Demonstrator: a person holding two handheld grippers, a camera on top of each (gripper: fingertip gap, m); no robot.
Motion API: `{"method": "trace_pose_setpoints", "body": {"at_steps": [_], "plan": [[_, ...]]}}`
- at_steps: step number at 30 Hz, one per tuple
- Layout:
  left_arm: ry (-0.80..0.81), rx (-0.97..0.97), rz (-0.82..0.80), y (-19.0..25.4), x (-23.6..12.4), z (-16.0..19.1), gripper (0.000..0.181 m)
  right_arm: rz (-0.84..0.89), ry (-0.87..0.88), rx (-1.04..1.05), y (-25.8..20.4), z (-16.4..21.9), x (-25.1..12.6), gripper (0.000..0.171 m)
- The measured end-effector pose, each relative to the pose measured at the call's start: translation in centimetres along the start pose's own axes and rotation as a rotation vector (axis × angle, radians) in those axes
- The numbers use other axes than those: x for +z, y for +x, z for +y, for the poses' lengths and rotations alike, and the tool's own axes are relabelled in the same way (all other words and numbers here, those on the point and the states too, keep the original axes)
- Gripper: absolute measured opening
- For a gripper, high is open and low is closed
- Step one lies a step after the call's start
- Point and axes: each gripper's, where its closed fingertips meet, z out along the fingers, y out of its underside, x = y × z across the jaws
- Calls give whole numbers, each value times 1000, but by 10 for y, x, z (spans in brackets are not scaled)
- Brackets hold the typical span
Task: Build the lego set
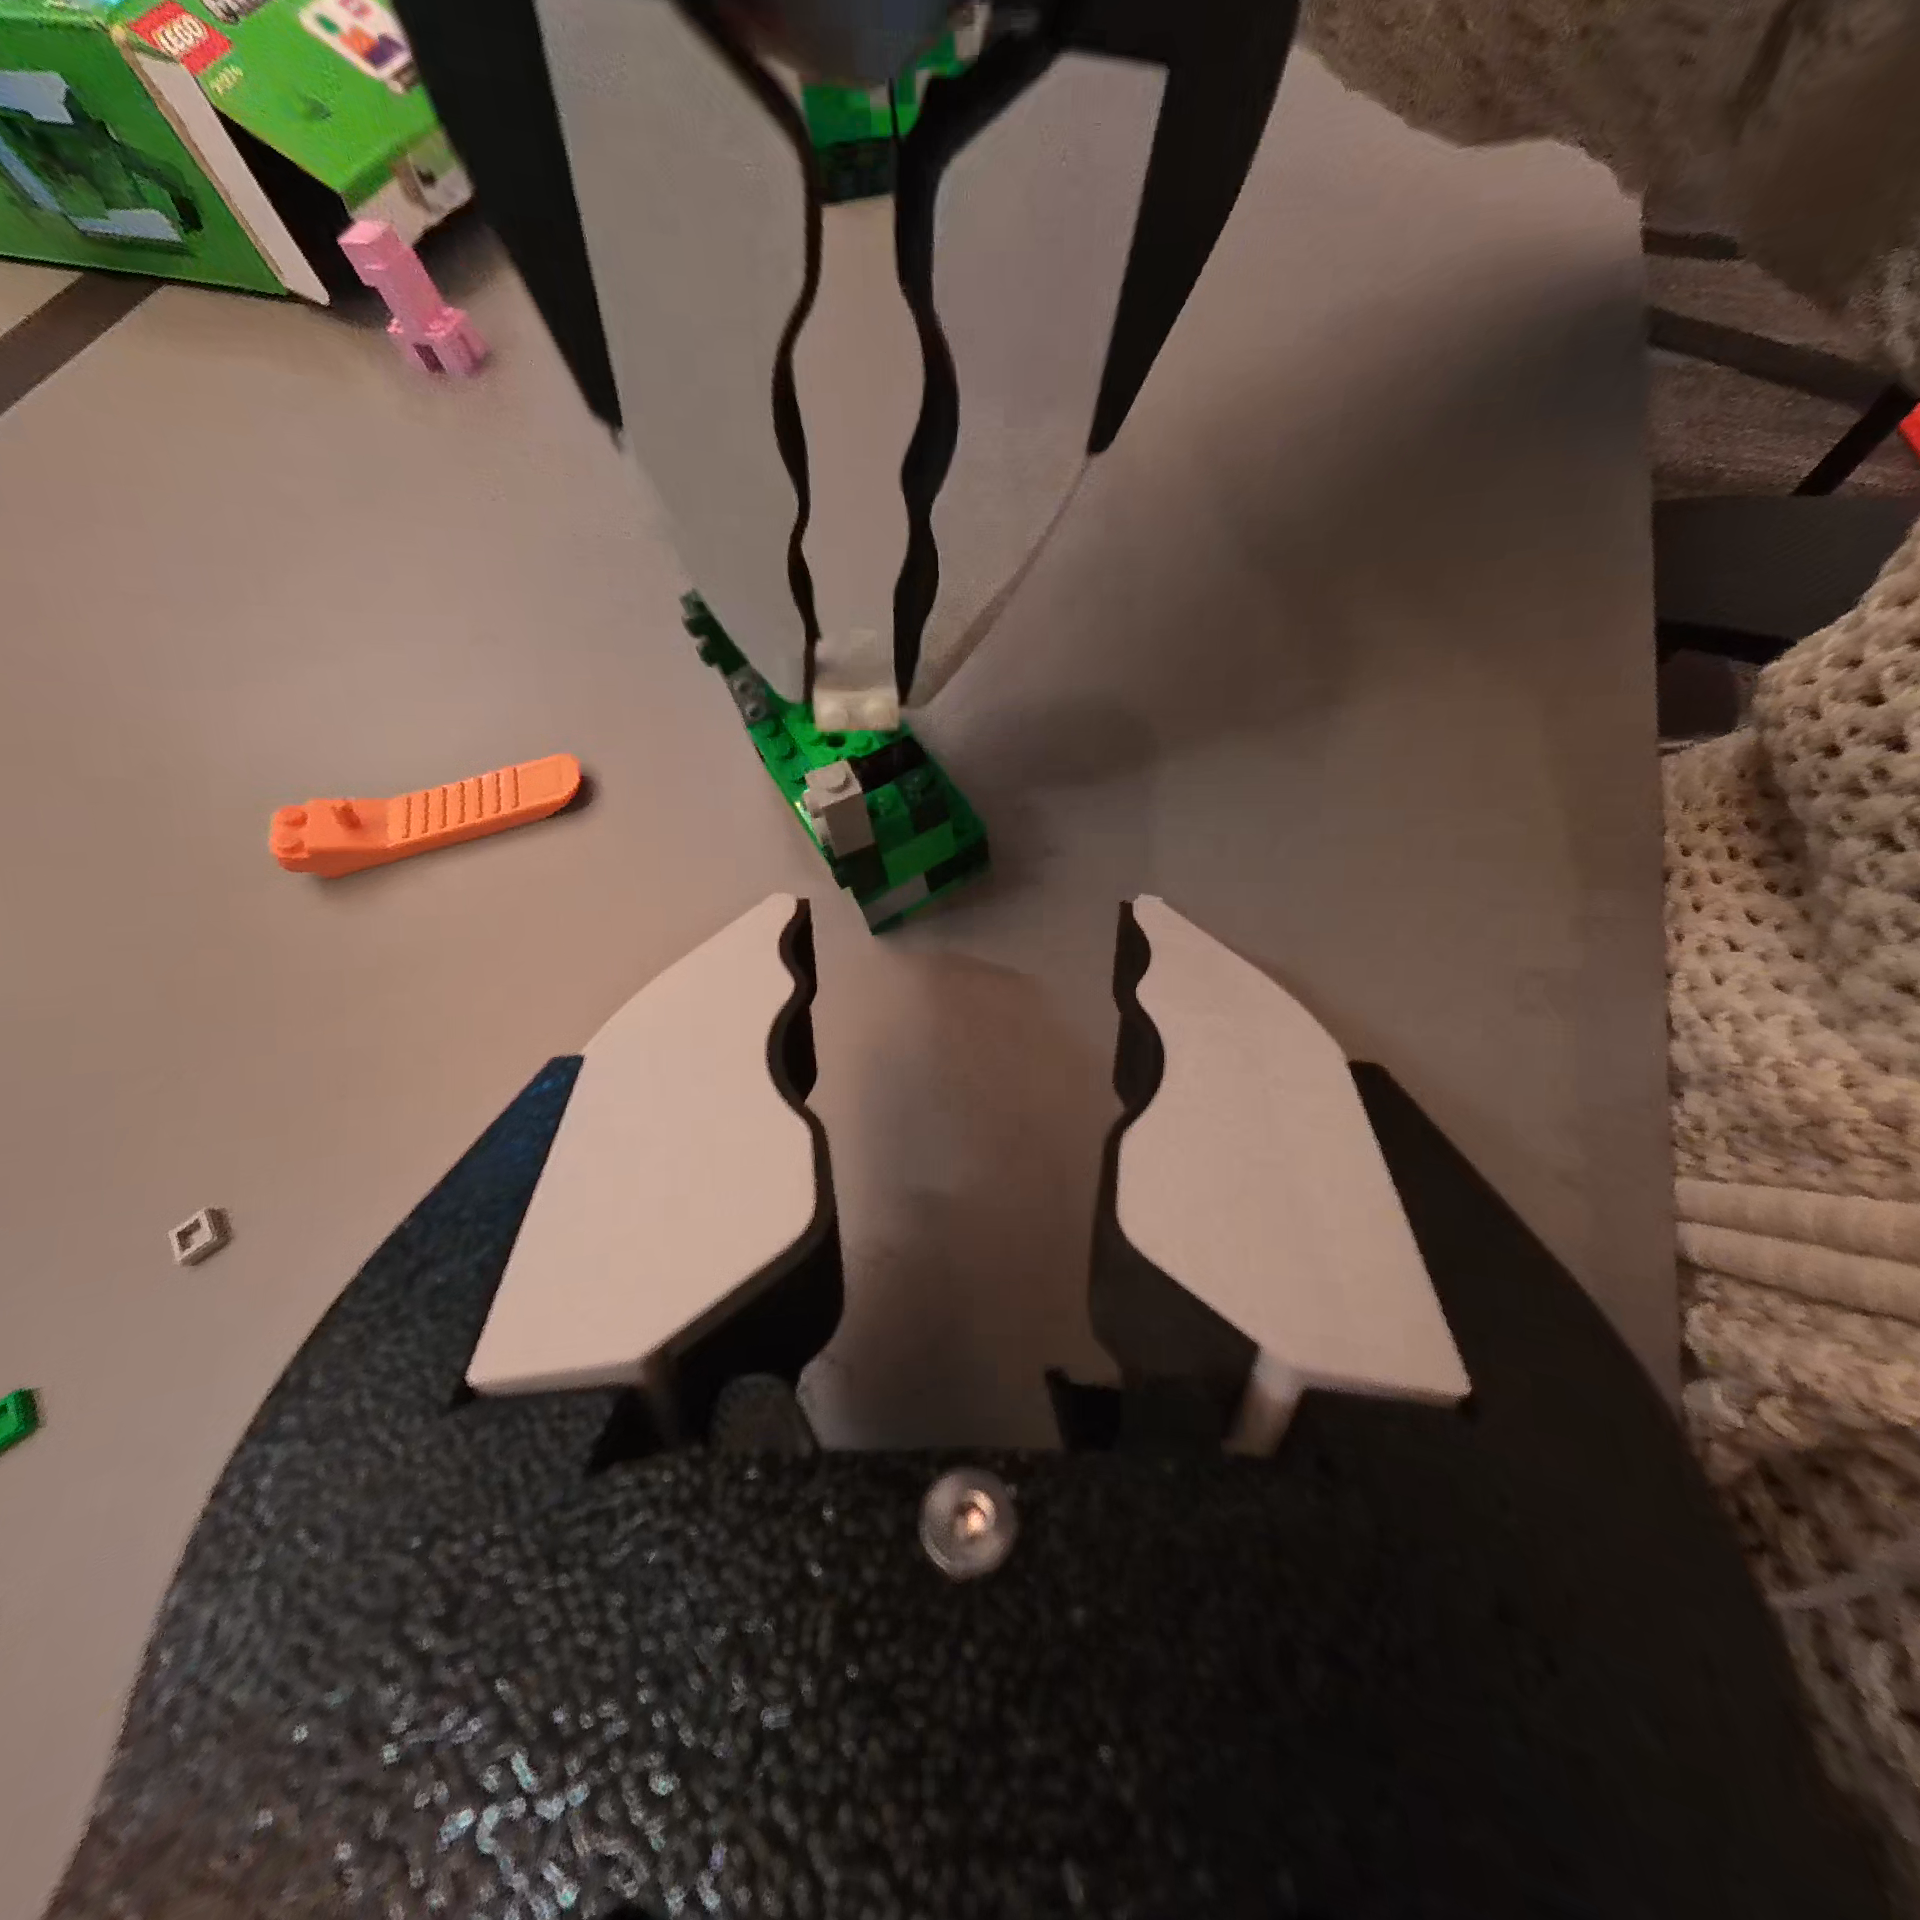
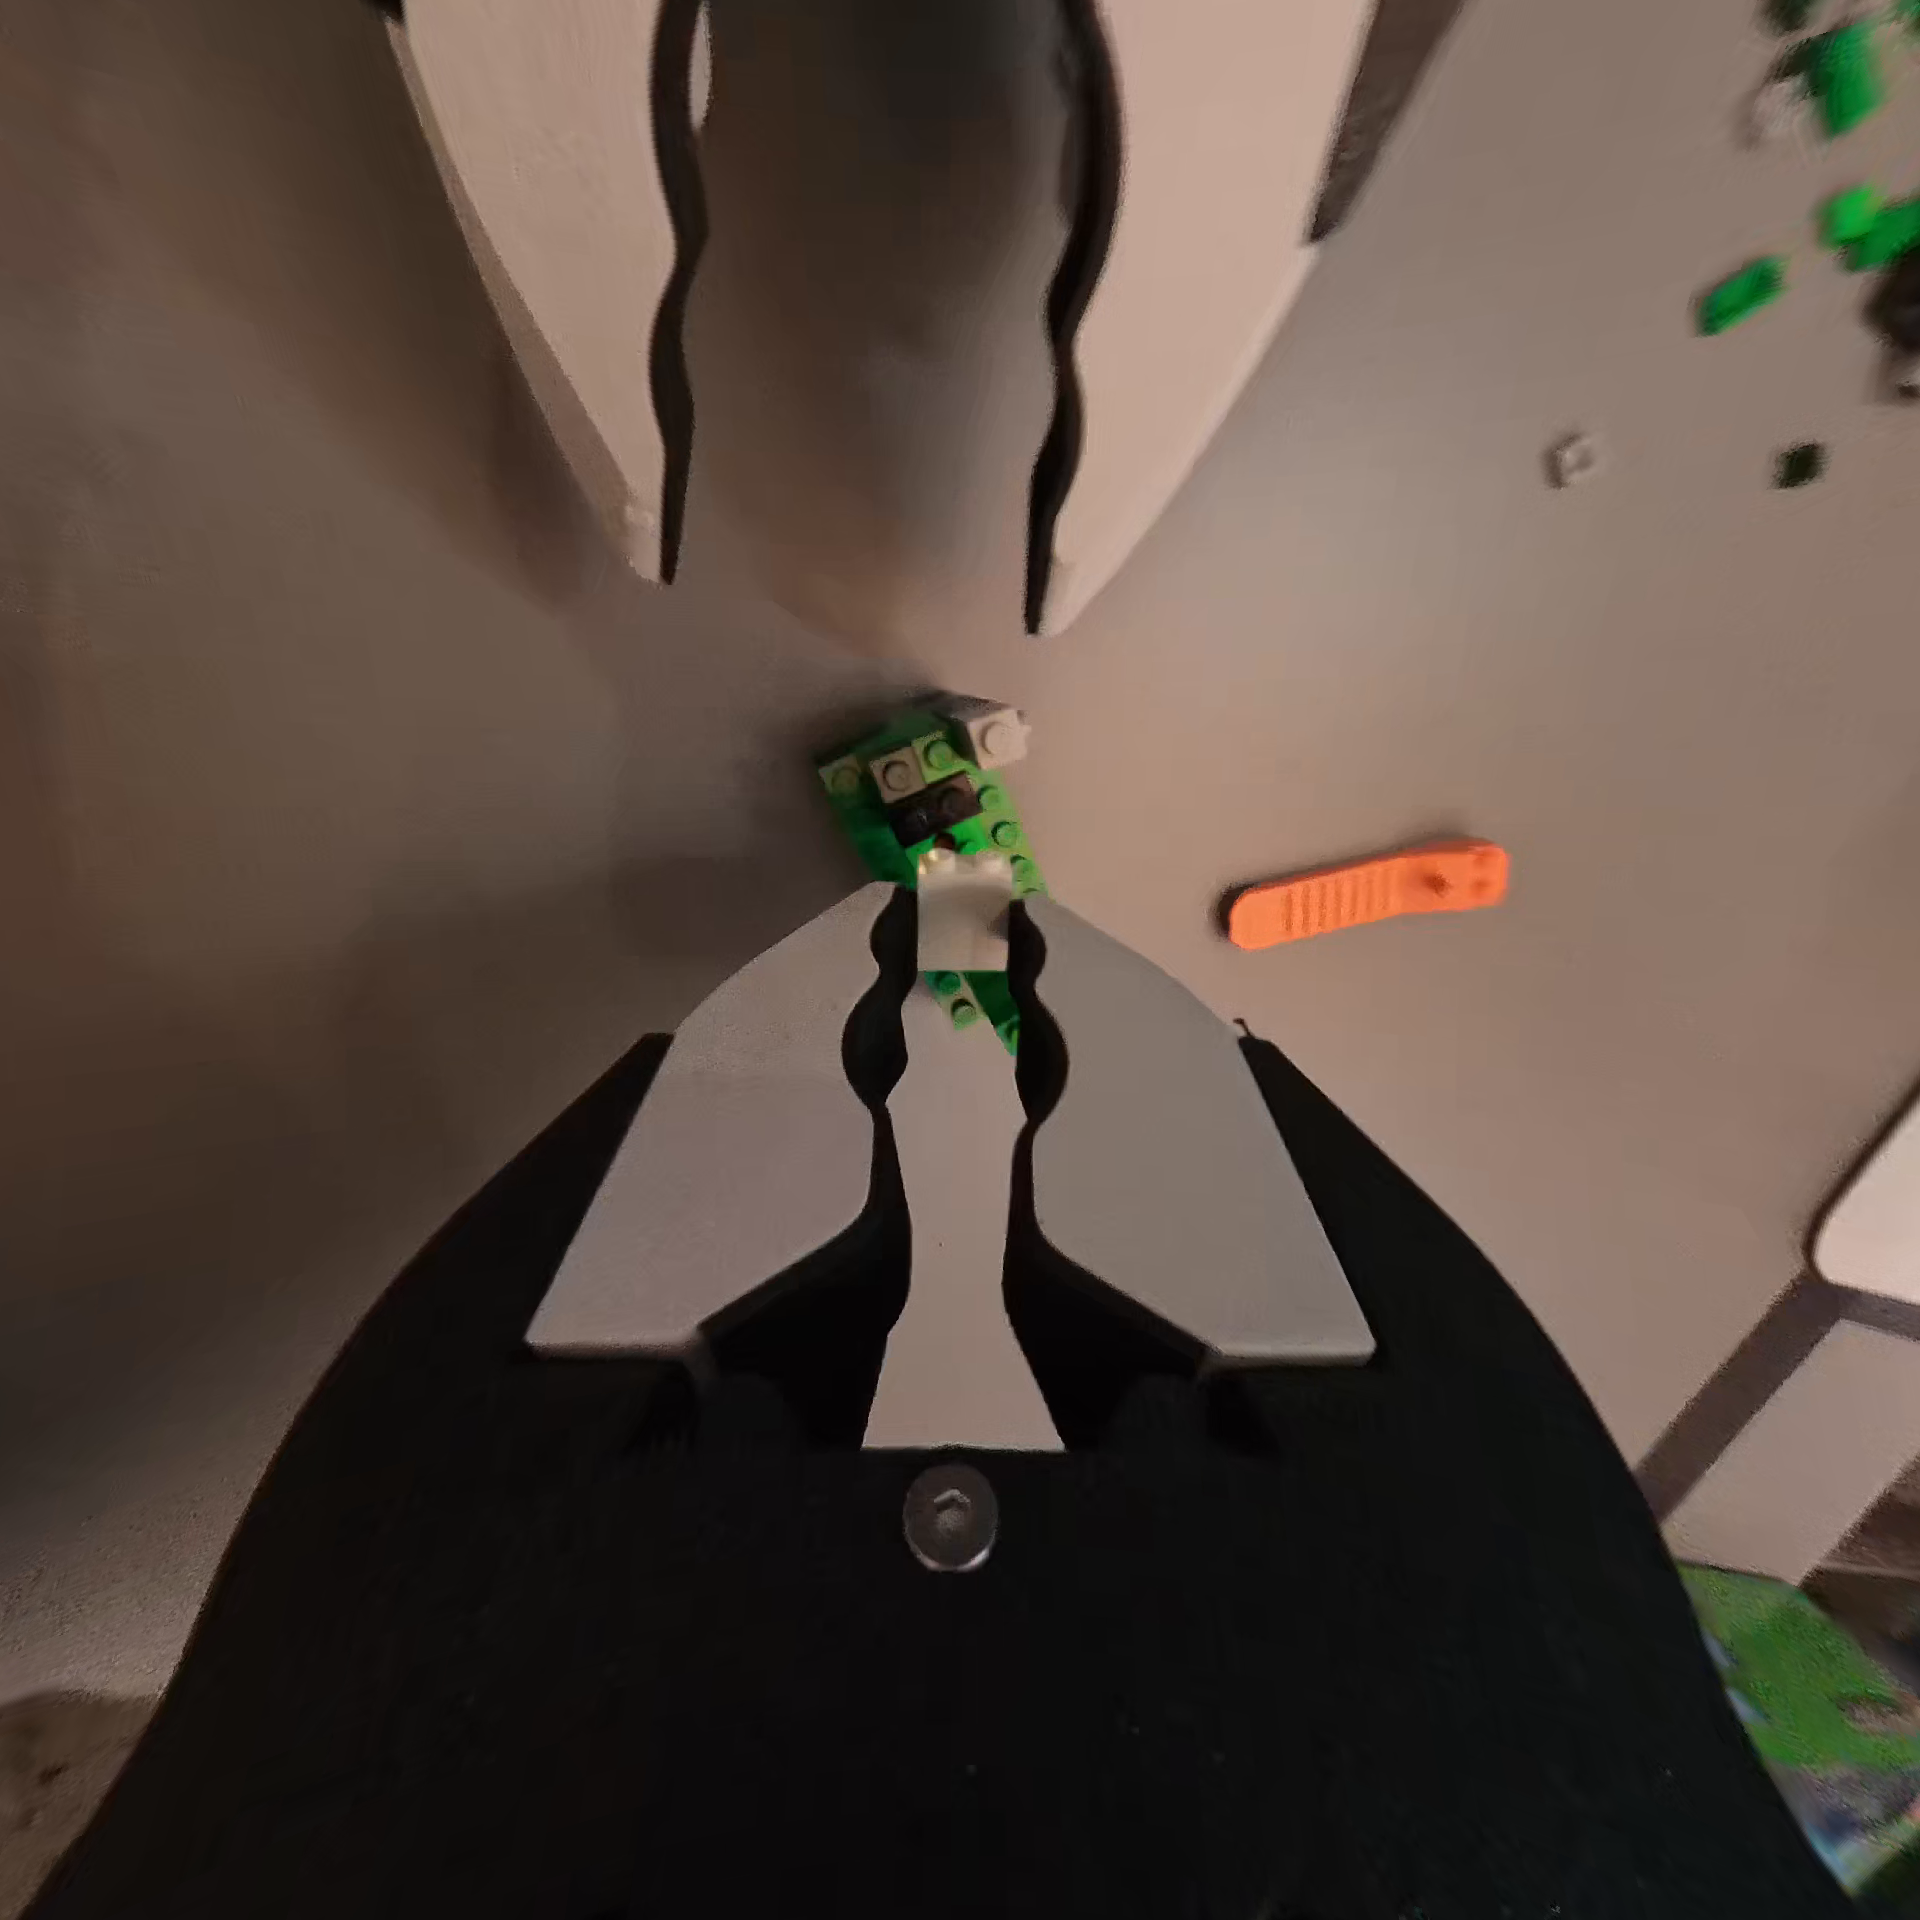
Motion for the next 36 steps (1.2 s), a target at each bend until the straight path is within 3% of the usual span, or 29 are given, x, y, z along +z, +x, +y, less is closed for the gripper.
{"method": "trace_pose_setpoints", "body": {"at_steps": [1, 5, 9, 11, 15, 28, 31, 35, 36], "plan": [[5, 1, -2, 0, 0, -1, 55, 42, 55, 27, 1, -2, -5, 16], [42, 27, -50, -4, -1, -8, 57, 238, 328, 236, 5, -11, -27, 16], [111, 80, -112, -8, -5, -26, 55, 379, 728, 491, 5, -28, -54, 16], [138, 92, -152, -12, -5, -36, 50, 470, 893, 616, 11, -33, -67, 16], [163, 140, -305, -27, -6, -51, 30, 564, 1063, 745, 17, -42, -77, 16], [272, 310, -481, -31, -16, -74, 9, 739, 1040, 683, 21, -52, -80, 16], [275, 323, -315, -17, -11, -72, 7, 669, 1027, 564, 9, -52, -80, 21], [245, 305, -12, 8, 0, -61, 7, 396, 1048, 509, -14, -51, -80, 37], [236, 297, 48, 14, 0, -59, 7, 338, 1027, 489, -20, -50, -78, 33]]}}
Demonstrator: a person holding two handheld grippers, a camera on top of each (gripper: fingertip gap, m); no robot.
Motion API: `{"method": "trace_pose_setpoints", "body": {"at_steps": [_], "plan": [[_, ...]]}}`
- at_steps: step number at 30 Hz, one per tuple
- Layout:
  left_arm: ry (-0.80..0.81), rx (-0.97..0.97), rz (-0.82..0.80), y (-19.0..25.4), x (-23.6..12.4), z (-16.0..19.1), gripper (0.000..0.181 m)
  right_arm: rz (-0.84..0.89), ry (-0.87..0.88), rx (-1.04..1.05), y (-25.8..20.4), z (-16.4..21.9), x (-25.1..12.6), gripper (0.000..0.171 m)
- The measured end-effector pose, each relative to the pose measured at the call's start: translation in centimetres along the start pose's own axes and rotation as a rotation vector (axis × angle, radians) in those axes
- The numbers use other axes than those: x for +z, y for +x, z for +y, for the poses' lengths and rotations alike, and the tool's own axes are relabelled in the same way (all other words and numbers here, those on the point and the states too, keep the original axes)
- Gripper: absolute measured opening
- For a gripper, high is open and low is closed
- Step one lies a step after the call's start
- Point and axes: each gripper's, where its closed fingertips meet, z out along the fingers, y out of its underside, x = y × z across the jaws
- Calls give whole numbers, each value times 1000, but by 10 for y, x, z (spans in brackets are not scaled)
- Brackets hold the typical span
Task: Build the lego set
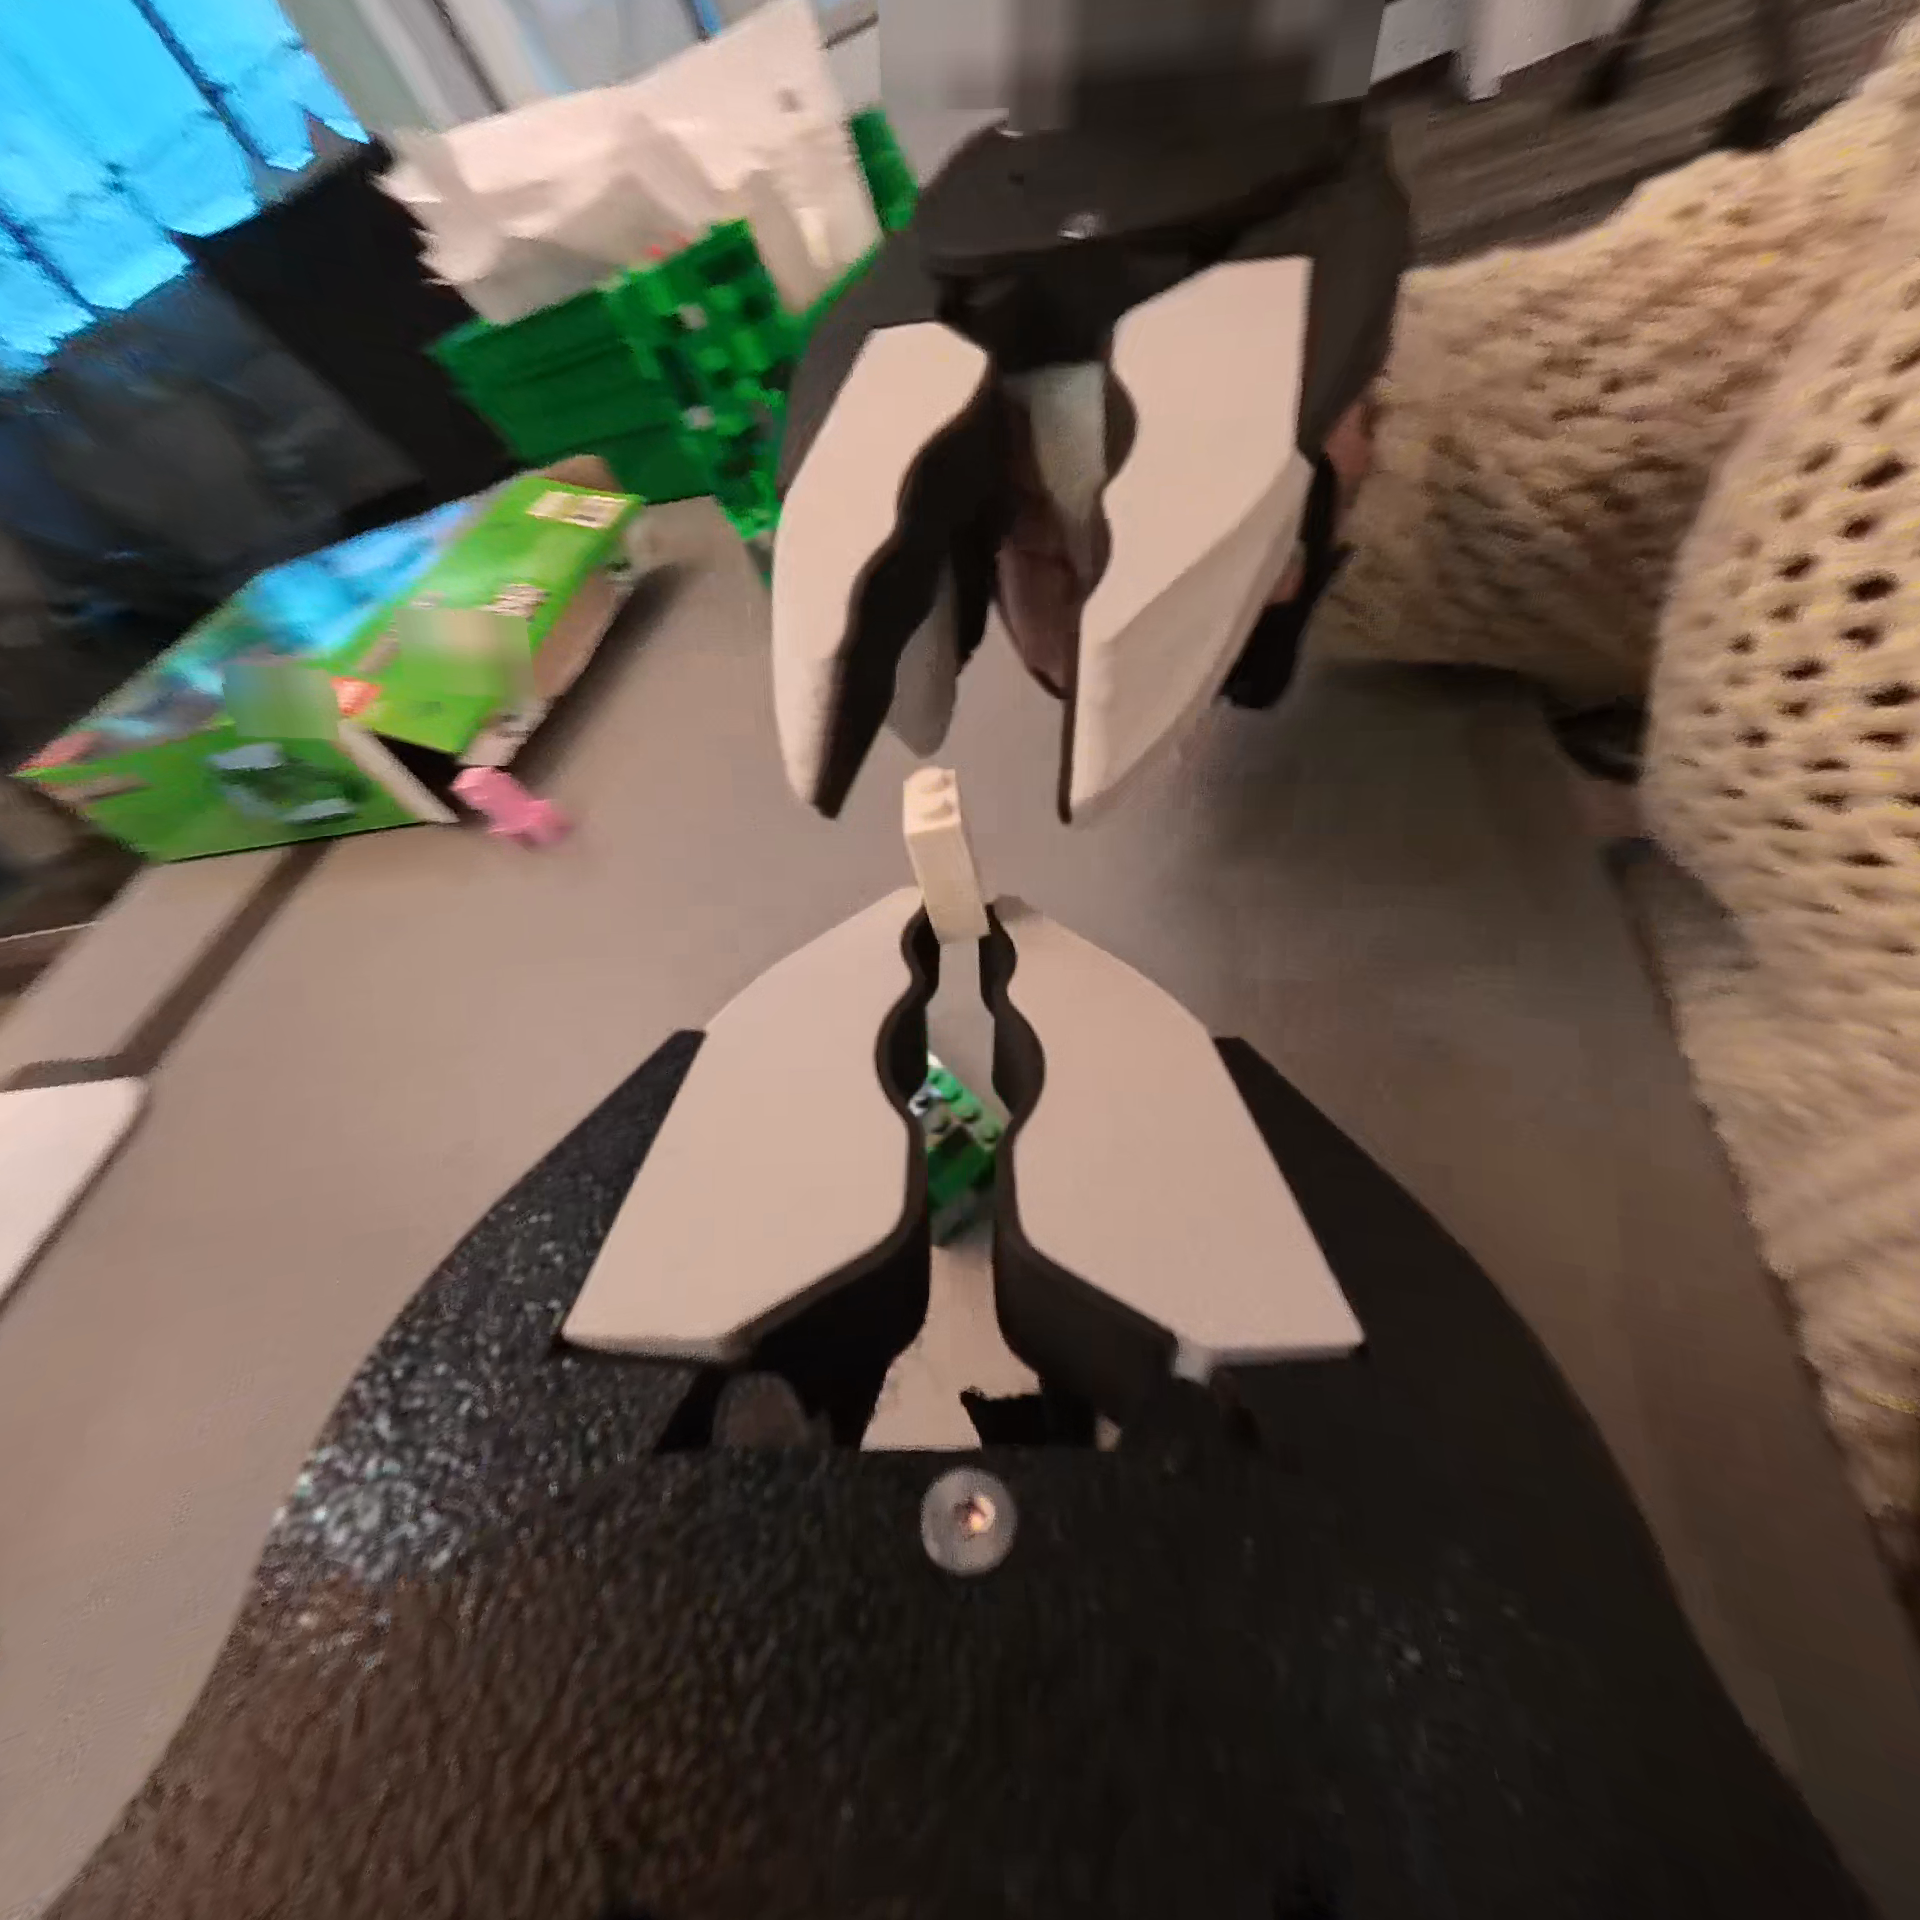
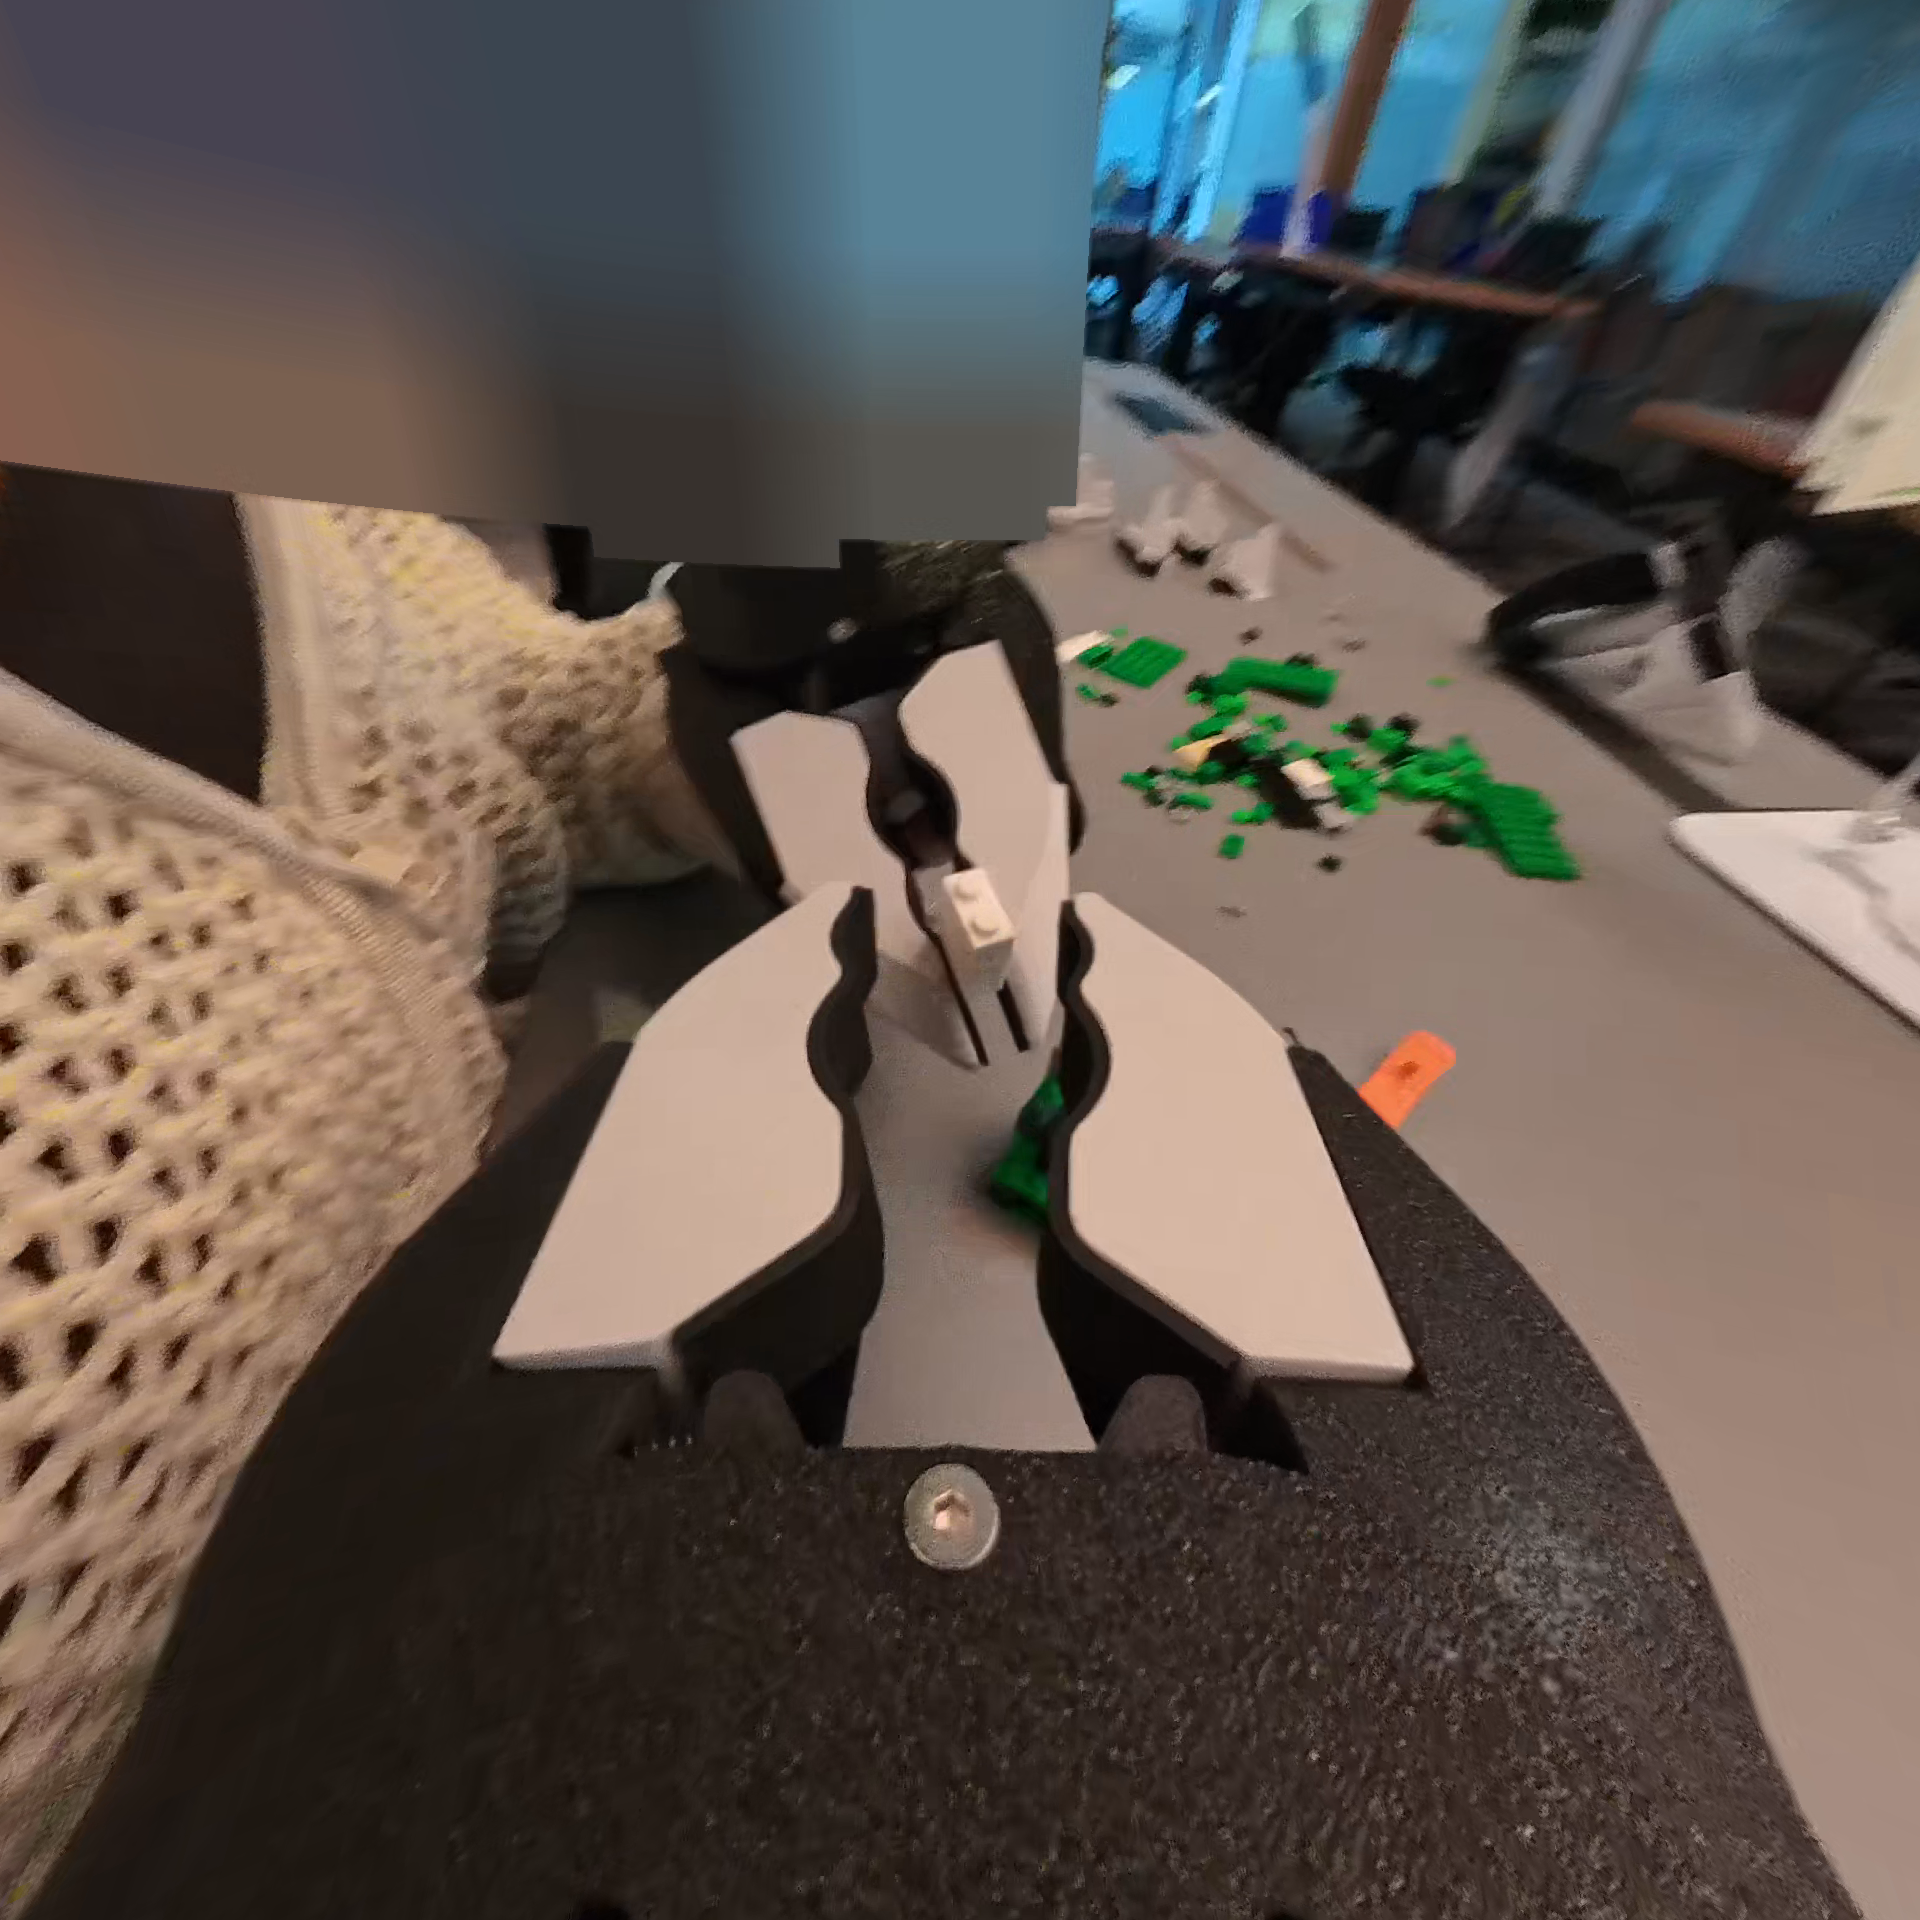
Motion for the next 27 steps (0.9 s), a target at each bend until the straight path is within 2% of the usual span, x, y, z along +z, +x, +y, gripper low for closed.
{"method": "trace_pose_setpoints", "body": {"at_steps": [4, 6, 8, 11, 13, 15, 19, 21, 24, 27], "plan": [[-35, -11, 146, 17, 3, 5, 7, -111, -106, -48, -13, 10, -6, 21], [-30, -20, 187, 23, 4, 4, 7, -125, -158, -69, -15, 17, -5, 21], [-27, -28, 196, 24, 6, 4, 7, -133, -182, -57, -15, 21, -5, 8], [-20, -37, 137, 18, 8, 4, 7, -115, -162, 2, -9, 21, -6, 8], [-68, -63, -16, 1, 8, 13, 9, -31, -147, 54, 4, 23, -7, 8], [-219, -88, -177, -16, 2, 41, 28, 97, -150, 114, 23, 30, -9, 8], [-398, -319, -180, -9, 10, 79, 76, 328, -198, 163, 45, 55, -8, 8], [-431, -402, -165, -7, 17, 86, 86, 417, -213, 159, 51, 64, -5, 8], [-436, -450, -147, -6, 25, 87, 80, 487, -252, 155, 53, 73, 0, 8], [-427, -445, -148, -8, 29, 85, 46, 533, -294, 148, 54, 79, 1, 8]]}}
